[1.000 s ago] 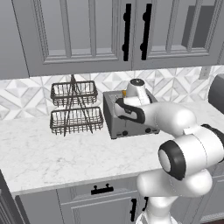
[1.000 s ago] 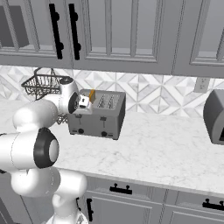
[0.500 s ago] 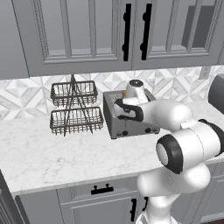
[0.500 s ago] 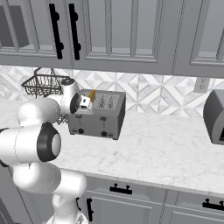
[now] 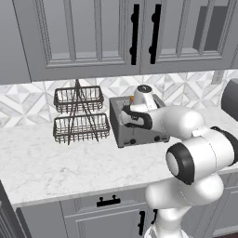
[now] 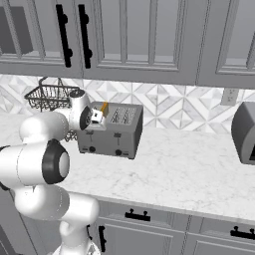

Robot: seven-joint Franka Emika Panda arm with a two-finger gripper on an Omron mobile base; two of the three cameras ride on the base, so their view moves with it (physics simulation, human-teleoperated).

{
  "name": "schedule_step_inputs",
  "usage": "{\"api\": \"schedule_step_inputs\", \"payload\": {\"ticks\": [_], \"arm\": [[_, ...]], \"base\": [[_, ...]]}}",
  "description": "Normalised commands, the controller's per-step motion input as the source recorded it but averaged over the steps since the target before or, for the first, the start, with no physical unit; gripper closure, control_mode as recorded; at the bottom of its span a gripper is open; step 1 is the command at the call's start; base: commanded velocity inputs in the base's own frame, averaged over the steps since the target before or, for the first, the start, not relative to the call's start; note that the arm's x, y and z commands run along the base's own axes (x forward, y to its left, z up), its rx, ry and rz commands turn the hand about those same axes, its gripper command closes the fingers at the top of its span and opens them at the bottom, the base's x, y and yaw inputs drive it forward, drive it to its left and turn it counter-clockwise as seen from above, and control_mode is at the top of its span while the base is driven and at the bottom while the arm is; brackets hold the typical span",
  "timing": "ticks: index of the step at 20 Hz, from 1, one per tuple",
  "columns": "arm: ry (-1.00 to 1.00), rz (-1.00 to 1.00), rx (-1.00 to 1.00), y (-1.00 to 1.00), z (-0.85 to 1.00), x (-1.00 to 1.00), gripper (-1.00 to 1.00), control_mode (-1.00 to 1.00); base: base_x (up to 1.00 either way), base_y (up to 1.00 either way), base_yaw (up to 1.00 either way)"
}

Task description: Start the toaster. Once the lever pops up, take the bread to the plate on the dining counter.

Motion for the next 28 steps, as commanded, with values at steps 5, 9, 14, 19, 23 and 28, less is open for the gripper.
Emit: {"api": "schedule_step_inputs", "payload": {"ticks": [5, 9, 14, 19, 23, 28], "arm": [[-0.02, 0.0, -0.01, 0.07, -0.91, 0.0, 1.0, -1.0], [-0.01, 0.0, -0.05, 0.09, -1.0, 0.0, 1.0, -1.0], [0.0, 0.0, -0.05, 0.0, -1.0, 0.0, 1.0, -1.0], [0.0, 0.0, -0.09, 0.0, -1.0, -0.06, 1.0, -1.0], [0.0, -0.02, -0.12, -0.07, -1.0, -0.25, 1.0, -1.0], [0.0, -0.02, -0.07, -0.12, -1.0, -0.2, 1.0, -1.0]], "base": [[0.0, 0.0, 0.0], [0.0, 0.0, 0.0], [0.0, 0.0, 0.0], [0.0, 0.0, 0.0], [0.0, 0.0, 0.0], [0.0, 0.0, 0.0]]}}
